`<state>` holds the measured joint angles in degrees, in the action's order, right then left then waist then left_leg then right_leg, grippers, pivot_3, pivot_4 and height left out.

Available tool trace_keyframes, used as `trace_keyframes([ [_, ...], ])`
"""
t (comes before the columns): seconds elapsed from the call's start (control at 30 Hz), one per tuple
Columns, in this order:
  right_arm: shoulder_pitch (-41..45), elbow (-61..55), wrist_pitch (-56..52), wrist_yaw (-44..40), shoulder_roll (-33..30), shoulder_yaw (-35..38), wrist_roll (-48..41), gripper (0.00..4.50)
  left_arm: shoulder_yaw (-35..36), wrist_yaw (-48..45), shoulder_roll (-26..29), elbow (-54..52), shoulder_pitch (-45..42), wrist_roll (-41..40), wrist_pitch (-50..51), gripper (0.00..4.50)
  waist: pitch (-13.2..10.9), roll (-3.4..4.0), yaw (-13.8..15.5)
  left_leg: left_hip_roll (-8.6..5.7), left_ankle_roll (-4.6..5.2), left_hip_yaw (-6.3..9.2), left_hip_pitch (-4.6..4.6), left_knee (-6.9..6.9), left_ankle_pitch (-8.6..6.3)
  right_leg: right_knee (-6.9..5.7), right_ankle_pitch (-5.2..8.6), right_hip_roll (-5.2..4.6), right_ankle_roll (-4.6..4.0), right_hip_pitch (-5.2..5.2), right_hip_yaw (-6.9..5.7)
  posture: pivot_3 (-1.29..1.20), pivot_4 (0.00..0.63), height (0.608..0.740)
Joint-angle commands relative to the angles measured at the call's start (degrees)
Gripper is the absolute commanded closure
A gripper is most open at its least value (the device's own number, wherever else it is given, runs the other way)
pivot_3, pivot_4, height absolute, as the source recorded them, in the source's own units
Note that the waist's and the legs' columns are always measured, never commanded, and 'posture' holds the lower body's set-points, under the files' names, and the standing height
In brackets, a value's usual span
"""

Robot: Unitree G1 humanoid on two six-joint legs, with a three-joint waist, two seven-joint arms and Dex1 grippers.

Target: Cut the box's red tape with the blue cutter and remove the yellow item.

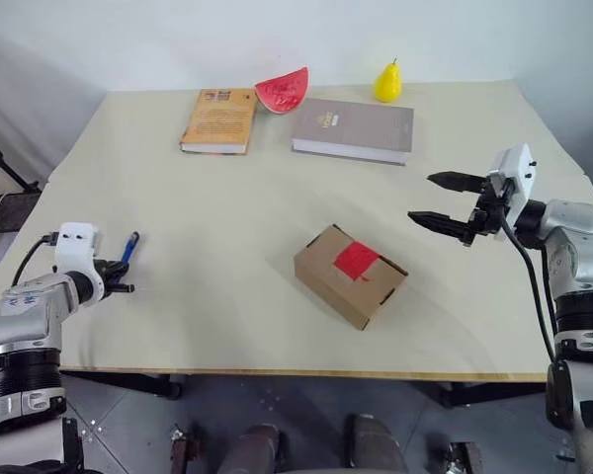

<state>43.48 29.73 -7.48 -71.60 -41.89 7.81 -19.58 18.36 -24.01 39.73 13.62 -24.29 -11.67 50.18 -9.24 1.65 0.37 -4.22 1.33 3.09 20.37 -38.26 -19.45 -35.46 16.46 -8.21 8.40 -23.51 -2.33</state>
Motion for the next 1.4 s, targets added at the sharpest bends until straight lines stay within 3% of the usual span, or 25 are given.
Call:
trace_keyframes([
  [0.03, 0.3, -1.7, 0.3, 0.5, -1.1, 1.7, -1.0, 0.00, -2.5, 1.1, -4.0, -2.0, 2.0, -1.4, 6.2, 4.18, 0.0, -0.01, 0.3, 0.00, 0.00, 0.00, -0.01, 0.00, 0.00, 0.01, 0.00, 0.00, 0.00, 0.01, -0.01, 0.00, 0.150, 0.740],
  [0.13, 0.3, -1.9, 0.3, 0.7, -1.1, 1.7, -1.0, 0.00, -0.7, 2.5, -6.8, -4.0, 2.0, -2.7, 9.0, 3.28, 0.0, 0.00, 0.8, -0.01, 0.01, -0.01, 0.00, -0.01, 0.00, 0.06, 0.00, -0.01, 0.01, 0.02, -0.03, 0.00, 0.150, 0.740],
  [0.5, -1.7, -4.9, 0.4, -1.5, -1.4, 2.2, -3.1, 0.00, 0.6, 9.1, -6.9, -4.9, 1.1, 0.8, 9.3, 0.01, 0.0, -0.06, 0.9, 0.13, -0.11, -0.01, -0.02, 0.01, 0.08, 0.40, -0.02, 0.13, 0.03, 0.07, -0.16, 0.00, 0.150, 0.740],
  [0.77, -4.1, -7.9, -0.3, -2.2, -2.0, 2.9, -4.4, 0.00, 4.7, 13.6, -10.8, -8.6, 2.8, -0.6, 15.6, 0.01, 0.0, -0.06, 0.7, 0.15, -0.12, -0.07, -0.05, 0.01, 0.08, 0.38, -0.02, 0.14, 0.03, 0.08, -0.12, 0.00, 0.150, 0.740],
  [1.0, -4.4, -8.9, -1.0, -1.6, -2.0, 3.0, -4.3, 0.00, 6.1, 14.4, -10.8, -11.7, 5.4, -0.9, 19.9, 0.01, 0.0, -0.08, -0.2, 0.16, -0.13, -0.11, -0.05, 0.07, 0.06, 0.43, -0.02, 0.14, 0.03, 0.07, -0.11, 0.00, 0.150, 0.740],
  [1.13, -4.3, -8.8, -1.1, -1.2, -2.1, 2.9, -4.0, 0.00, 6.3, 14.5, -10.2, -12.8, 6.9, -1.0, 20.7, 0.87, 0.0, -0.07, -0.6, 0.17, -0.13, -0.18, -0.09, 0.11, 0.06, 0.44, -0.02, 0.14, 0.03, 0.06, -0.08, 0.00, 0.150, 0.740],
  [1.4, -4.3, -8.7, -1.2, -0.8, -2.3, 2.9, -3.8, 0.00, 7.2, 14.1, -9.5, -15.1, 9.3, -1.7, 21.8, 3.20, 0.0, -0.07, -0.7, 0.31, -0.18, -0.38, -0.20, 0.14, 0.03, 0.45, -0.02, 0.24, 0.03, 0.07, 0.07, 0.00, 0.150, 0.740],
])
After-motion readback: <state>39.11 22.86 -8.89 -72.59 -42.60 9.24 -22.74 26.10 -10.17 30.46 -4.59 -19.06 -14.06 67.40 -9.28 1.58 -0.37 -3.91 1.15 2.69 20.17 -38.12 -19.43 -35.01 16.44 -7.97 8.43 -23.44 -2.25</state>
